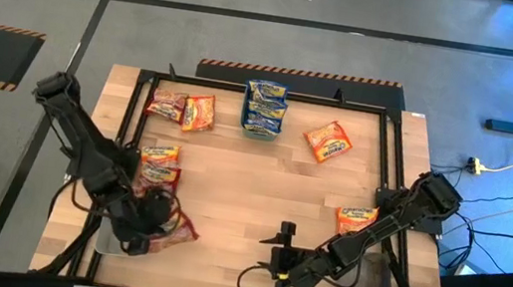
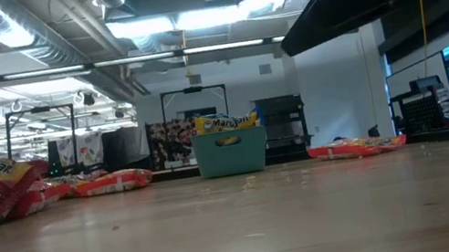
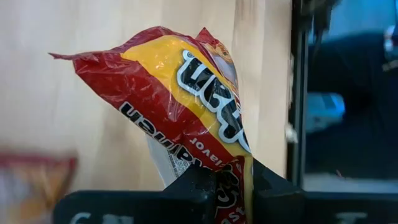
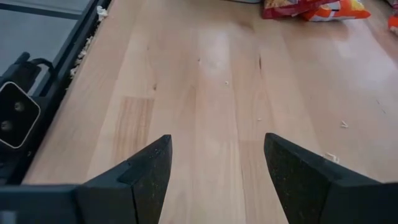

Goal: Sort Maruchan noodles
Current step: Put the red noodle pack into the gray bin

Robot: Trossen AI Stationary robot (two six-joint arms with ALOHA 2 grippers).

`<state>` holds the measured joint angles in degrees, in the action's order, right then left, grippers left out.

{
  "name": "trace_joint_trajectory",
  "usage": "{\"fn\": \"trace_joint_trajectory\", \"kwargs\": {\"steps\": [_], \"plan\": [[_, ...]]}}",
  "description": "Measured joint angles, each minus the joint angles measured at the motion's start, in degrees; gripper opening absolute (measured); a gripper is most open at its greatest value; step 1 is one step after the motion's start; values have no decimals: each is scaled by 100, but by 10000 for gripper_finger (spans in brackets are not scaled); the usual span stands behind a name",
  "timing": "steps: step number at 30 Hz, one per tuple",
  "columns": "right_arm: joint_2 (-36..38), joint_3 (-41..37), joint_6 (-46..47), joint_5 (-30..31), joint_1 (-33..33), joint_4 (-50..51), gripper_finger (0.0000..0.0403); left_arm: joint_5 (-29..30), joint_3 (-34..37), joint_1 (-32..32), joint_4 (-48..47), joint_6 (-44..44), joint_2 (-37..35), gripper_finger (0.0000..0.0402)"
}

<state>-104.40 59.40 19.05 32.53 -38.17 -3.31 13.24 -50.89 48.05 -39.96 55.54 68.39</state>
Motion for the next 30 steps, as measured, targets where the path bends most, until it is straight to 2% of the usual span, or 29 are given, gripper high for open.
{"fn": "trace_joint_trajectory", "kwargs": {"steps": [7, 15, 19, 26, 30], "plan": [[0, 0, 7, -4, 46, -4, 243, -827, 2, 410, -1023, 1246, -423, 13], [0, 0, 15, 48, 46, -7, 243, -1170, 1, 930, -2135, 2301, -739, 13], [0, 0, 15, 48, 46, -7, 243, -1559, 1, 1120, -2493, 2678, -718, 13], [-80, 0, 16, 194, 46, -124, 243, -1057, 2, 1198, -2541, 2406, -340, 13], [-171, -2, 18, 152, 44, -184, 243, -976, 1, 1202, -2536, 2174, 10, 13]]}}
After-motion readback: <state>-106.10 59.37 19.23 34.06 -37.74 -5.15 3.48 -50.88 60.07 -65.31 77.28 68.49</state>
